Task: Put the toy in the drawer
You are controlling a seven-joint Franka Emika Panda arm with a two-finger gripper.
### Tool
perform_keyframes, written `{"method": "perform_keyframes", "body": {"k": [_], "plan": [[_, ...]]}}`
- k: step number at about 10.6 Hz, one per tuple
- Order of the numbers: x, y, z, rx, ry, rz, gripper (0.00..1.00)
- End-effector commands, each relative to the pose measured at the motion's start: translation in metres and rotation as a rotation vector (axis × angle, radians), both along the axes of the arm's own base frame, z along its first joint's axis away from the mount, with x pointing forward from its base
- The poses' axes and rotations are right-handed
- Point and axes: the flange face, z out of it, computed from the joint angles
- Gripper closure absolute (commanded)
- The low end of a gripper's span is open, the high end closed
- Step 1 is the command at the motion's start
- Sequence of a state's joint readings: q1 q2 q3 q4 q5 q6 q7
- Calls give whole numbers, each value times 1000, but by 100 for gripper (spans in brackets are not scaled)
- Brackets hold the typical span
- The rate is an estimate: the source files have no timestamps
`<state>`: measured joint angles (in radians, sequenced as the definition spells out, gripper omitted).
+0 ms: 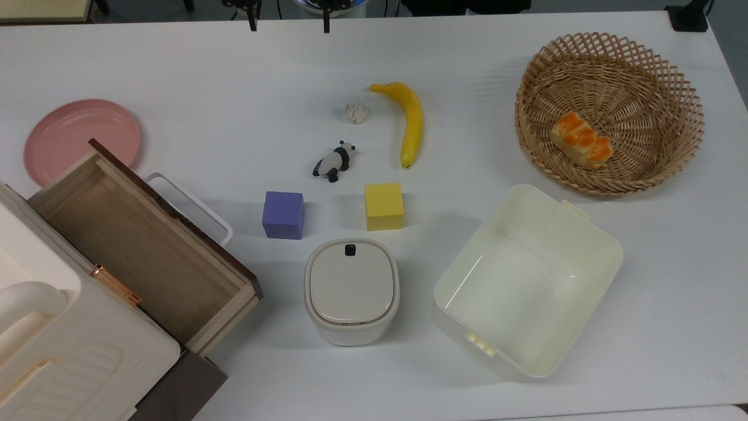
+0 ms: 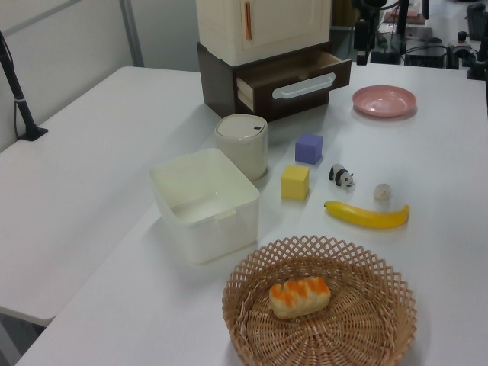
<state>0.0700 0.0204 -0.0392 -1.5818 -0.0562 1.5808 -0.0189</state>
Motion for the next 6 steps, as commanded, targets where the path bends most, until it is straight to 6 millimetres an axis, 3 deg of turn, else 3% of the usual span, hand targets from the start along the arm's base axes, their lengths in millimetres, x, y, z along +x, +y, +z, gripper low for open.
{"method": "perform_keyframes", "body": {"k": [1,6], "plan": [[-6,-5,4,8,11,10,0],[-8,-19,5,10,5,-12,0]]}}
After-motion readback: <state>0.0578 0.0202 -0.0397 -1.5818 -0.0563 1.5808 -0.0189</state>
